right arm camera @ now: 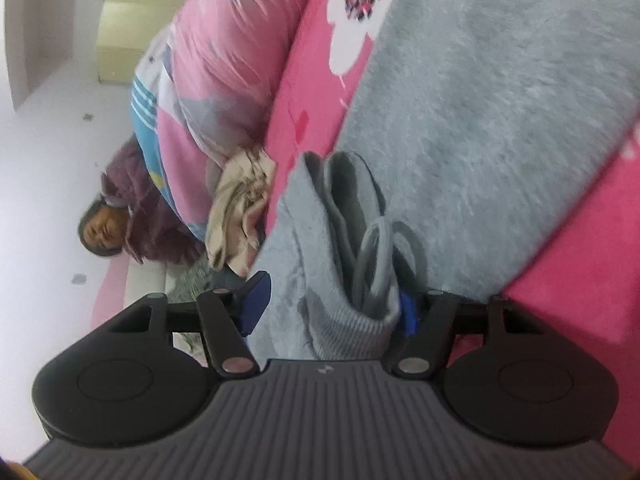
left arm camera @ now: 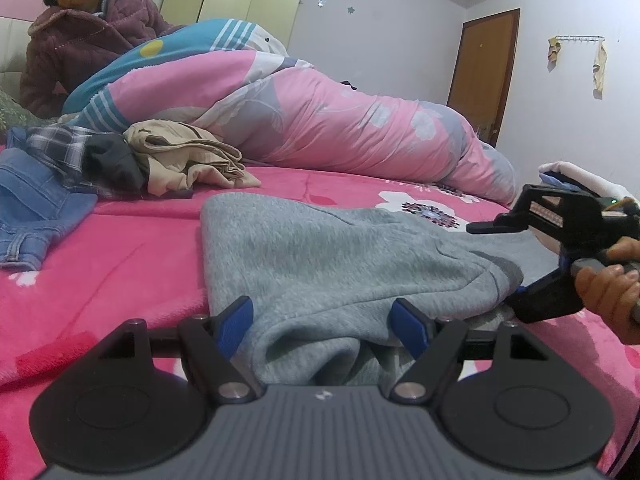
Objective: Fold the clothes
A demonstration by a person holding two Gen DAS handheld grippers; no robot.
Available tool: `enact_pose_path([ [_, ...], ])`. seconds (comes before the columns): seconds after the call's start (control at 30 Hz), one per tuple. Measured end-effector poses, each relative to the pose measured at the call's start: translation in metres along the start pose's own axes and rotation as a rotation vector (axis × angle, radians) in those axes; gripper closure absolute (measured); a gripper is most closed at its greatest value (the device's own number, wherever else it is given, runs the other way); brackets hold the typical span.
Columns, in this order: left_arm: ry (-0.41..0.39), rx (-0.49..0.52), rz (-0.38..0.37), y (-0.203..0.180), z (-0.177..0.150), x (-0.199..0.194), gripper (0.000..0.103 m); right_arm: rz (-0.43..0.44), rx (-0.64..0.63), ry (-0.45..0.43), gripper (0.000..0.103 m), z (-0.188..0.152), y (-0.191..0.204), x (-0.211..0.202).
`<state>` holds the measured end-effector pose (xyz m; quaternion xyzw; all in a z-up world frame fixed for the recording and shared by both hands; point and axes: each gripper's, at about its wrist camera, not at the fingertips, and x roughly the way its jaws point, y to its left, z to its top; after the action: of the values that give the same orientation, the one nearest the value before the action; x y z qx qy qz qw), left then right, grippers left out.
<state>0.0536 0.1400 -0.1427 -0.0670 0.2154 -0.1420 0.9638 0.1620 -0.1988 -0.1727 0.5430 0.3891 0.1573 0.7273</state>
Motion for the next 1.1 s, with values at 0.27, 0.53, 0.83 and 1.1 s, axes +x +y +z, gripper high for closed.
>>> enact_pose_path([
  [0.27,-0.007,-0.017,-0.021,0.004,-0.002,0.0,0.026,0.061,-0.06,0.29,0.04,0.046,0.0,0.027],
  [0.53,-0.022,-0.047,-0.054,0.011,-0.004,0.0,0.025,0.064,-0.182,0.421,0.04,0.062,0.017,0.015],
  [0.83,-0.025,-0.078,-0.078,0.016,-0.005,0.001,0.024,-0.008,-0.279,0.332,0.032,0.093,0.03,0.012],
  [1.1,-0.027,-0.094,-0.088,0.018,-0.005,0.002,0.023,-0.018,-0.33,0.412,0.024,0.087,0.033,0.052],
])
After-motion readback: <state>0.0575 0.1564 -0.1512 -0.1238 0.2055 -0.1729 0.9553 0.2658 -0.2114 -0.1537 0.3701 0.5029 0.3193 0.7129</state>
